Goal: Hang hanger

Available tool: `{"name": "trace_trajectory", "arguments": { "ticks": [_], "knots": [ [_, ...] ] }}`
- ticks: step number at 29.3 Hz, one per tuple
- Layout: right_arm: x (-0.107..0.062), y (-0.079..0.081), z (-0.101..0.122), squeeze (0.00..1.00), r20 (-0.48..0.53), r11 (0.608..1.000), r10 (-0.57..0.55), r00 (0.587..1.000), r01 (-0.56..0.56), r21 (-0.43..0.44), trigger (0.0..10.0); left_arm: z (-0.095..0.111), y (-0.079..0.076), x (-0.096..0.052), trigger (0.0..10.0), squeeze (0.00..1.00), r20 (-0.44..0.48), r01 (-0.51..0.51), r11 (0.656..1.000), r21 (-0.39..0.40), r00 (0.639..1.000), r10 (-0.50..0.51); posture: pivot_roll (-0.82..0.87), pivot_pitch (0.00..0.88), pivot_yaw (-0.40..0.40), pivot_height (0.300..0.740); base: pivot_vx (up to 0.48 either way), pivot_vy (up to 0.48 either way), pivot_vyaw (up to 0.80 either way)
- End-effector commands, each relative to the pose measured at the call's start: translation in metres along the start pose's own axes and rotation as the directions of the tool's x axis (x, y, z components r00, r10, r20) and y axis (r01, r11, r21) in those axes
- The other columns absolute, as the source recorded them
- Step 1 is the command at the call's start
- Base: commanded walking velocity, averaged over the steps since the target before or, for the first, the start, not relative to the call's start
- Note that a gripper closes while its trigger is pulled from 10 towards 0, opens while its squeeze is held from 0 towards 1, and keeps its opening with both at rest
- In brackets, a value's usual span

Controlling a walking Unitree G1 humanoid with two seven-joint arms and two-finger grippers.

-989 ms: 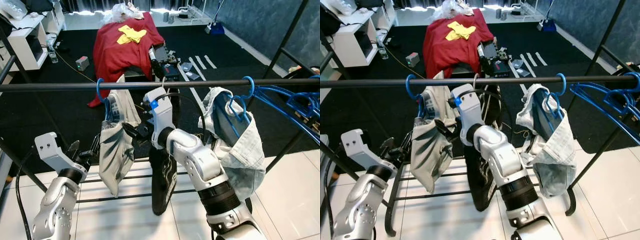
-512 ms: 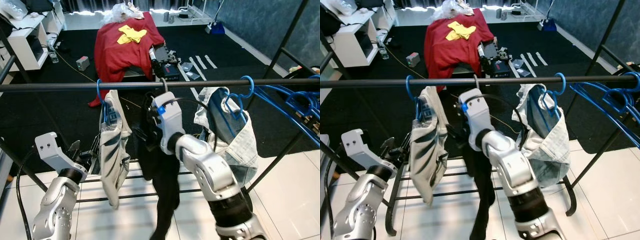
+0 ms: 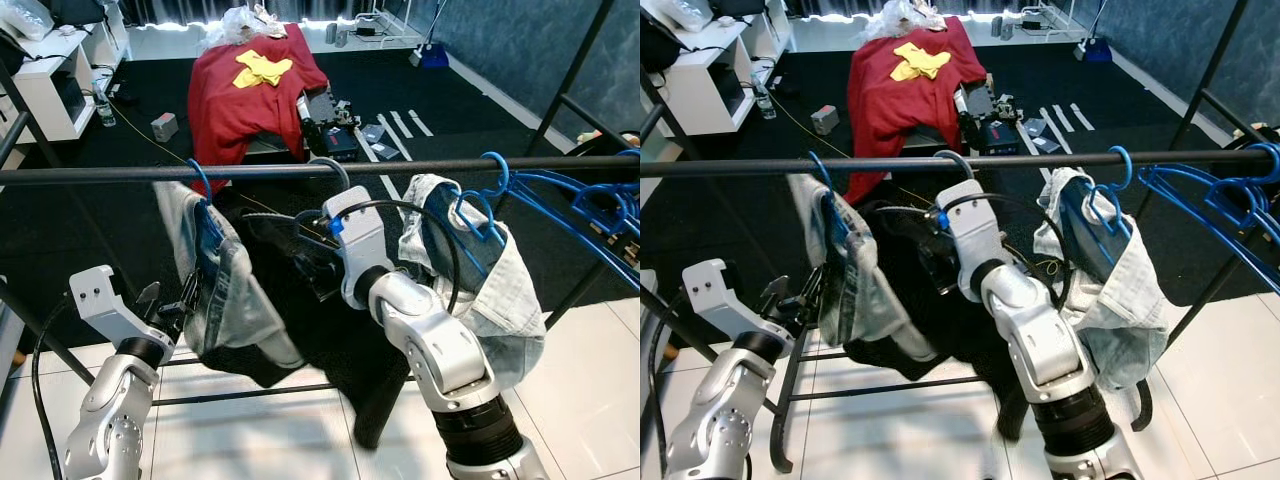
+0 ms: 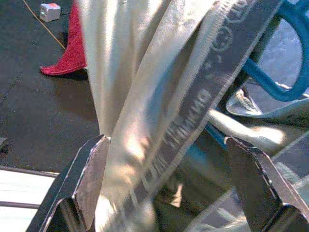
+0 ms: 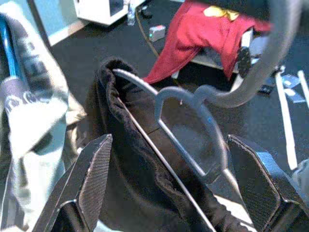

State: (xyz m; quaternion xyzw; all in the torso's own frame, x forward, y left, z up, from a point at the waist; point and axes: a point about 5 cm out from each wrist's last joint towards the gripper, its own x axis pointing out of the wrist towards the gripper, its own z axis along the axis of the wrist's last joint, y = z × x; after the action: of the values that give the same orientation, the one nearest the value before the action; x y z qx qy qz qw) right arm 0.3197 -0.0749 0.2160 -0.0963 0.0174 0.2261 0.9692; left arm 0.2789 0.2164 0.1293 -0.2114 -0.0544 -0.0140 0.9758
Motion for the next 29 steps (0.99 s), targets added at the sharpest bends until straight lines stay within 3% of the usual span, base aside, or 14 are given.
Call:
{"name": "trace_trajectory", "arguments": {
  "ticks": [1, 8, 13, 14, 18, 20, 22, 23, 26, 27, 29],
  "knots": [
    [-0.002, 0.001, 0.005, 0.00, 0.030, 1.000, 0.008, 1.000, -0.008, 0.004, 10.0, -0.002, 0.005, -0.002, 10.0, 0.00, -0.021, -0.007, 1.000, -0.003, 1.000, 0.007, -0.05, 0.110, 0.013, 0.740, 0.000, 0.000, 0.00],
    [-0.009, -0.021, 0.014, 0.00, 0.081, 0.997, -0.047, 0.996, 0.051, -0.049, 10.0, -0.001, 0.006, -0.001, 10.0, 0.00, -0.020, -0.007, 1.000, -0.006, 1.000, 0.007, -0.06, 0.111, 0.014, 0.740, 0.000, 0.000, 0.00],
    [-0.009, -0.021, 0.014, 0.00, 0.081, 0.997, -0.047, 0.996, 0.051, -0.049, 10.0, -0.001, 0.006, -0.001, 10.0, 0.00, -0.020, -0.007, 1.000, -0.006, 1.000, 0.007, -0.06, 0.111, 0.014, 0.740, 0.000, 0.000, 0.00],
    [-0.009, -0.027, 0.000, 0.00, 0.016, 0.994, -0.061, 0.998, 0.063, -0.095, 10.0, -0.001, 0.006, -0.001, 10.0, 0.00, -0.019, -0.006, 1.000, -0.006, 1.000, 0.006, -0.05, 0.111, 0.015, 0.740, 0.000, 0.000, 0.00],
    [-0.009, -0.027, 0.000, 0.00, 0.016, 0.994, -0.061, 0.998, 0.063, -0.095, 10.0, -0.001, 0.006, -0.001, 10.0, 0.00, -0.019, -0.006, 1.000, -0.006, 1.000, 0.006, -0.05, 0.111, 0.015, 0.740, 0.000, 0.000, 0.00],
    [-0.009, -0.025, -0.011, 0.00, -0.035, 0.993, -0.052, 0.998, 0.048, -0.108, 10.0, -0.001, 0.006, -0.001, 10.0, 0.00, -0.019, -0.006, 1.000, -0.006, 1.000, 0.006, -0.05, 0.109, 0.015, 0.740, 0.000, 0.000, 0.00],
    [-0.011, -0.015, -0.046, 0.00, -0.216, 0.994, 0.032, 0.976, -0.054, -0.097, 10.0, -0.003, 0.006, -0.003, 10.0, 0.00, -0.022, -0.007, 1.000, -0.003, 1.000, 0.007, -0.05, 0.112, 0.014, 0.740, 0.000, 0.000, 0.00],
    [-0.013, -0.012, -0.055, 0.00, -0.264, 0.993, 0.066, 0.962, -0.088, -0.073, 9.2, -0.004, 0.006, -0.003, 10.0, 0.00, -0.023, -0.007, 1.000, -0.002, 1.000, 0.007, -0.05, 0.112, 0.014, 0.740, 0.000, 0.000, 0.00],
    [-0.014, -0.011, -0.060, 0.00, -0.286, 0.993, 0.085, 0.955, -0.106, -0.057, 9.2, -0.004, 0.006, -0.003, 10.0, 0.00, -0.023, -0.007, 1.000, -0.001, 1.000, 0.007, -0.05, 0.112, 0.014, 0.740, 0.000, 0.000, 0.00],
    [-0.015, -0.011, -0.061, 0.00, -0.279, 0.993, 0.098, 0.955, -0.114, -0.042, 0.0, -0.004, 0.006, -0.003, 10.0, 0.00, -0.023, -0.006, 1.000, 0.000, 1.000, 0.006, -0.05, 0.111, 0.013, 0.740, 0.000, 0.000, 0.00],
    [-0.015, -0.013, -0.061, 0.00, -0.269, 0.993, 0.106, 0.957, -0.116, -0.024, 0.0, -0.003, 0.006, -0.003, 10.0, 0.00, -0.023, -0.006, 1.000, 0.001, 1.000, 0.006, -0.05, 0.109, 0.016, 0.740, 0.000, 0.000, 0.00]
  ]
}}
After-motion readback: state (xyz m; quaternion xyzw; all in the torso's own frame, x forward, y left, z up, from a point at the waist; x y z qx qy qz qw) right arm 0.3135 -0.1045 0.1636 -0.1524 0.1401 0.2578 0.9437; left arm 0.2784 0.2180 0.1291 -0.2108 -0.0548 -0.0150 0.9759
